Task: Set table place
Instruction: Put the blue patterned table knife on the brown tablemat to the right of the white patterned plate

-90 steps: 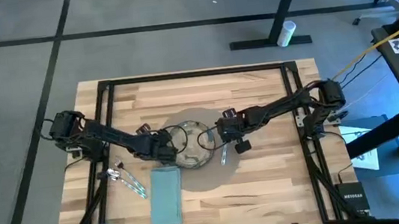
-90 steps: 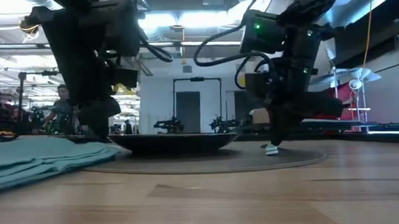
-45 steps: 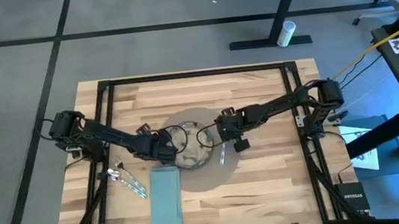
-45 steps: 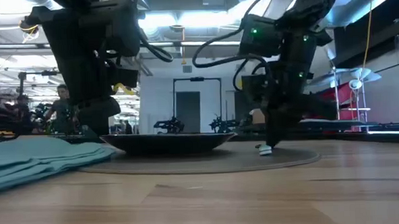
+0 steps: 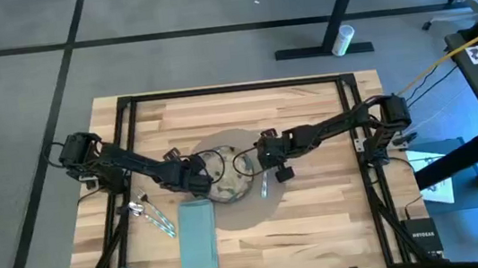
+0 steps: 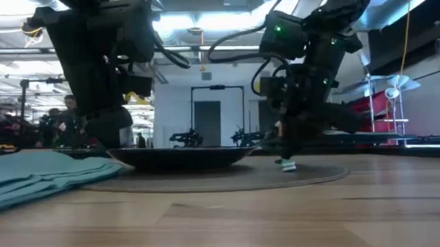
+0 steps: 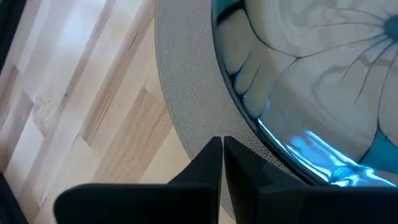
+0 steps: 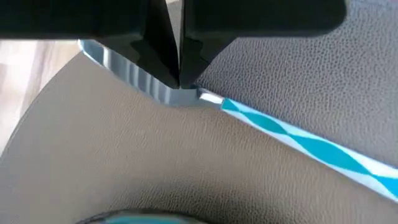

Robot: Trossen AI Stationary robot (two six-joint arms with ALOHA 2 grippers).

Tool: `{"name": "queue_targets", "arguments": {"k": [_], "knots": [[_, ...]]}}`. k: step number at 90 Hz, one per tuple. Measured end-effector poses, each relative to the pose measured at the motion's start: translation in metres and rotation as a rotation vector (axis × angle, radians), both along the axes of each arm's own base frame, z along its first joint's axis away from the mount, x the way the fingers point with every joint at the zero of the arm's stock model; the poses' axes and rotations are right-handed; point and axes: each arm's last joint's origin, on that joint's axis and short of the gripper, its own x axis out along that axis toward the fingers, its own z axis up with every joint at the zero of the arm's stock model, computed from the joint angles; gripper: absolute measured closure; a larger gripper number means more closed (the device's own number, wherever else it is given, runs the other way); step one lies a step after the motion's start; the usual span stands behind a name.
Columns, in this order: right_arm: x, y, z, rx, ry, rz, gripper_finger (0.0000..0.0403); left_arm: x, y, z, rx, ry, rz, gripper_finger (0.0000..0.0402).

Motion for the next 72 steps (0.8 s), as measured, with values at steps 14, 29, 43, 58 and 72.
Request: {"name": "queue_targets", "arguments": {"k": [14, 29, 43, 58, 72], "knots": [[-0.0003, -0.0025, -0.0001, 0.001, 0.002, -0.004, 0.0403, 0.0000, 0.0000, 0.0000, 0.000, 0.000, 0.000, 0.0401], [-0.0047, -0.0022, -0.0018, -0.011, 0.051, -0.013, 0.0403, 0.0000, 0.0000, 0.0000, 0.000, 0.002, -0.002, 0.0401], [-0.0067, -0.0028, -0.0023, -0.032, 0.073, -0.033, 0.0403, 0.0000, 0.0000, 0.0000, 0.002, 0.007, -0.010, 0.0401], [-0.0017, -0.0032, -0.0004, -0.038, 0.018, -0.028, 0.0403, 0.0000, 0.0000, 0.0000, 0.001, 0.005, -0.008, 0.0401], [-0.0010, -0.0060, 0.0000, -0.038, 0.009, -0.029, 0.0403, 0.0000, 0.0000, 0.0000, 0.001, 0.004, -0.006, 0.0401]]}}
